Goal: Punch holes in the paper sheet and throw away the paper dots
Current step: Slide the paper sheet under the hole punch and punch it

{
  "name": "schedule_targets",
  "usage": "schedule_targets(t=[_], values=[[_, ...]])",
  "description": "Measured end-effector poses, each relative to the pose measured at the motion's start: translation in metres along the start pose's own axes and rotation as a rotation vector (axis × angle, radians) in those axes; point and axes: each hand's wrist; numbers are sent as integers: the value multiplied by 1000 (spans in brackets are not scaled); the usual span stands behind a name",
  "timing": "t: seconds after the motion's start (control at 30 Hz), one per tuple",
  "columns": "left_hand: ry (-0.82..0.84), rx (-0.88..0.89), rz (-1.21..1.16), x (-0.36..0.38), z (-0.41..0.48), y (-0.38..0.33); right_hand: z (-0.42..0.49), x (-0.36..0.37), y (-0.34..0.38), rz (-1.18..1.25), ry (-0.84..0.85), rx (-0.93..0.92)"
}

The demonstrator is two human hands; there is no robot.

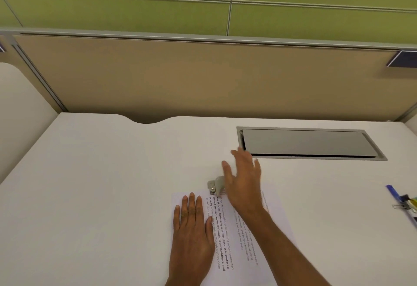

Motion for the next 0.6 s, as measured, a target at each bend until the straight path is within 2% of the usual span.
schedule_targets(t=[0.1, 0.2, 0.27, 0.33, 0.47, 0.6], values=[[26, -4, -11, -5, -2, -3, -48, -31, -21, 229, -151, 301], [48, -17, -13, -9, -3, -5, -96, -56, -49, 261, -172, 551], [56, -12, -3, -11, -3, -5, -116, -67, -70, 222, -124, 670], [65, -10, -1, -12, -3, -6, -124, -76, -85, 112, -27, 708], [67, -4, -14, -12, -3, -6, -119, -89, -89, -183, 258, 629], [54, -1, -34, -14, -5, -8, -115, -95, -81, -278, 413, 578]])
Point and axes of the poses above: each hand's wrist, its own z-axis towards the middle knuckle, its own x-axis out of the palm, y = z × x, and after that the axes turned 13 degrees about -z, right-handed
